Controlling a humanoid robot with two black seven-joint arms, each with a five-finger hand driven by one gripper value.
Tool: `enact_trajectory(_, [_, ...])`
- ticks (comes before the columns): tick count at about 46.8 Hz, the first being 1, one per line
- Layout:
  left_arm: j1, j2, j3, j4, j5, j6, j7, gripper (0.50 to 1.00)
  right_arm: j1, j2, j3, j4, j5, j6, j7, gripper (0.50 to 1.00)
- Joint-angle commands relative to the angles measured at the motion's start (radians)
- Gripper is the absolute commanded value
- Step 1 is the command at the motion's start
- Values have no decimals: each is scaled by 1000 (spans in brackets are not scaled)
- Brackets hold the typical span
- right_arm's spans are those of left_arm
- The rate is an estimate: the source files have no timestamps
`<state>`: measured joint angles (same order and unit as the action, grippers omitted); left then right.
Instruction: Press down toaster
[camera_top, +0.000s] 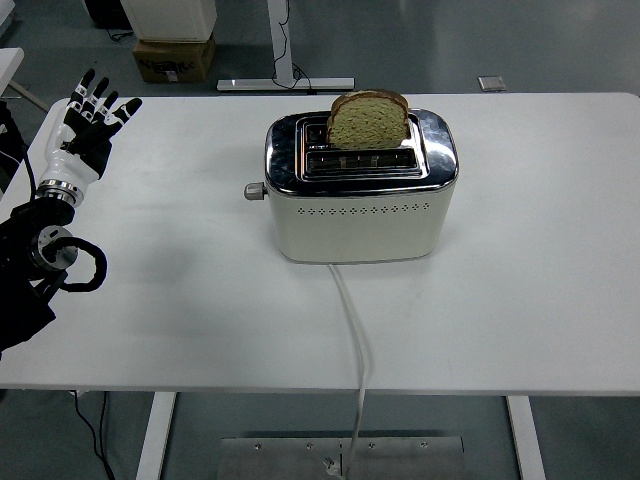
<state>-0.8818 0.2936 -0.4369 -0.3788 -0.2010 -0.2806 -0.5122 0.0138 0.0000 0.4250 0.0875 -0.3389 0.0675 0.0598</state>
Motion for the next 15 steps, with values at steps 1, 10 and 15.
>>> enact_trajectory(1, [0, -8, 0, 0, -5, 0, 0, 1000, 0, 0, 0, 0, 0, 0, 0, 1000])
enact_trajectory(10, [3, -19, 0, 0, -5, 1, 1, 1000, 0, 0, 0, 0, 1, 0, 0, 998])
enact_trajectory(15, [3, -21, 0, 0, -6, 1, 3, 1000, 0, 0, 0, 0, 0, 0, 0, 998])
